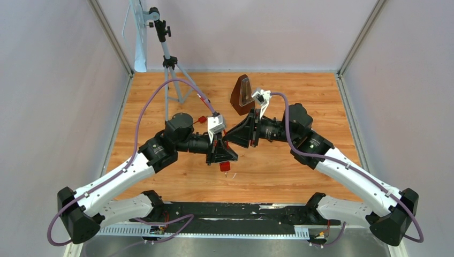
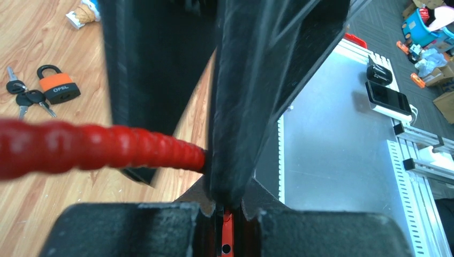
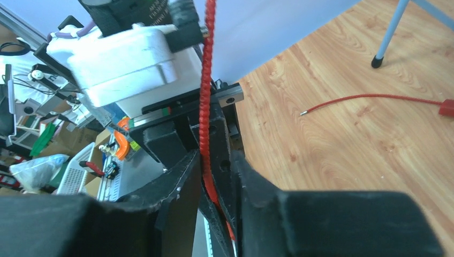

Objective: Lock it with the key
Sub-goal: Lock the lock.

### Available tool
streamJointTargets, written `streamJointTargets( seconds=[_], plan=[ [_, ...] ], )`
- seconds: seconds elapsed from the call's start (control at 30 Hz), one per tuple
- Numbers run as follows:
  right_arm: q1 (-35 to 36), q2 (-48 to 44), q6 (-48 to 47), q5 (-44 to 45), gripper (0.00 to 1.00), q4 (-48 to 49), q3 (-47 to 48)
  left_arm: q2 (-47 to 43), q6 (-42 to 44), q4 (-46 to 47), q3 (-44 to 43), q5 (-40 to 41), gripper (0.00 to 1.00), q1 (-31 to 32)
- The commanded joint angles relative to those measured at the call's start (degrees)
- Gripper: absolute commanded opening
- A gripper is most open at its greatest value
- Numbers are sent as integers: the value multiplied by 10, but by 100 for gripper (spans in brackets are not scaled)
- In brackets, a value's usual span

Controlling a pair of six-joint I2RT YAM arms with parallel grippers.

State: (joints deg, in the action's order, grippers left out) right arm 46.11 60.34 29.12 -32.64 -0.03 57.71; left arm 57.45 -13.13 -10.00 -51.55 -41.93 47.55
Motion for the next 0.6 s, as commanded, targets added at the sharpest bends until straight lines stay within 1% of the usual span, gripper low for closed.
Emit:
streamJointTargets(
  seconds=[0.0,0.07,0.1,0.13,0.17,0.2,0.23,0.27,0.3,0.33,0.37,0.4,0.43,0.47,0.57],
  plan=[
    [4,12,14,-22,23,28,24,-14,-10,32,-30,-12,0,1],
    [4,10,17,-19,11,28,25,-19,-11,32,-29,-11,1,0],
    [4,8,20,-14,3,28,24,-24,-11,32,-28,-10,5,1],
    [4,5,24,-5,0,28,23,-25,-14,32,-27,-5,9,1],
    [4,2,27,8,0,27,23,-30,-15,31,-26,-1,28,1],
    [4,-2,32,23,0,27,21,-33,-15,30,-26,12,40,1],
    [4,-7,37,41,0,26,20,-40,-15,28,-23,20,60,1],
    [4,-12,43,60,0,25,19,-44,-14,26,-20,43,68,1],
    [4,-19,50,85,0,22,19,-54,-12,23,-14,59,79,1],
    [4,-23,56,111,0,17,19,-60,-9,22,-10,100,83,1],
    [4,-25,63,138,0,8,23,-72,-7,21,-1,124,88,1],
    [4,-25,71,181,0,-13,31,-77,-6,20,4,181,91,0],
    [4,-23,78,211,0,-34,41,-85,-6,19,12,208,92,1],
    [5,-17,83,236,0,-53,51,-88,-7,18,15,261,92,1],
    [5,8,118,305,0,-104,85,-83,-14,18,14,355,93,1]
  ],
)
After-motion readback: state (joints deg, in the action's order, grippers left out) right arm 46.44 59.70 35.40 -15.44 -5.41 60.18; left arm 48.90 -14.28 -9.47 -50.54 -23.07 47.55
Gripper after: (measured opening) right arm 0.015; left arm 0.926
